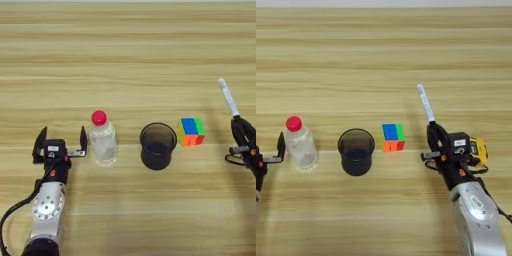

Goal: Move the objects on the table

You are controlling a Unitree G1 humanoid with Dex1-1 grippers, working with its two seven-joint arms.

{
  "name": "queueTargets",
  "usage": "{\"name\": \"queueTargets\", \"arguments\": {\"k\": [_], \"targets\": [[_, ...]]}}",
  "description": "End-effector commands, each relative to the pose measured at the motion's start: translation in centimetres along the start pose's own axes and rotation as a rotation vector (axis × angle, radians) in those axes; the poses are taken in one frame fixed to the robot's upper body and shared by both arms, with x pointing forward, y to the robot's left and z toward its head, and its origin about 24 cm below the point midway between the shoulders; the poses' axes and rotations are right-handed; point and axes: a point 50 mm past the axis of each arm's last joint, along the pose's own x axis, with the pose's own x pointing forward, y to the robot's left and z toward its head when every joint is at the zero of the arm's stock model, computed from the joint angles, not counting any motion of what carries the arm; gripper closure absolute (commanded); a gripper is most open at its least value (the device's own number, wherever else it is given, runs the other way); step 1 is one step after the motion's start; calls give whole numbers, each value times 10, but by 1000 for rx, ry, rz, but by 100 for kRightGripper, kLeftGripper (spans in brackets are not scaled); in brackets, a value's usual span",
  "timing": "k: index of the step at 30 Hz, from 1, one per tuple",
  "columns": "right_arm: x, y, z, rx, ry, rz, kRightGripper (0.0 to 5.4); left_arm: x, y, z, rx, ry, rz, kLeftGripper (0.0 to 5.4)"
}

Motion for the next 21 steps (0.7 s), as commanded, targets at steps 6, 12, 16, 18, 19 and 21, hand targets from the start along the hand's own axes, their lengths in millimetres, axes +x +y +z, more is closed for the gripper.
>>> {"name": "queueTargets", "arguments": {"k": [6,12,16,18,19,21], "targets": [[8,6,26,-90,68,301,470,1,-5,2,3,-9,-7,0],[12,26,38,-87,122,499,470,3,-7,3,2,-11,-11,0],[8,47,40,1,190,625,470,3,-9,4,1,-13,-11,0],[3,53,36,7,227,655,470,3,-9,4,1,-15,-9,0],[0,54,34,11,249,667,470,3,-9,4,0,-16,-8,0],[-8,55,31,-7,305,697,470,3,-10,5,-1,-18,-8,0]]}}
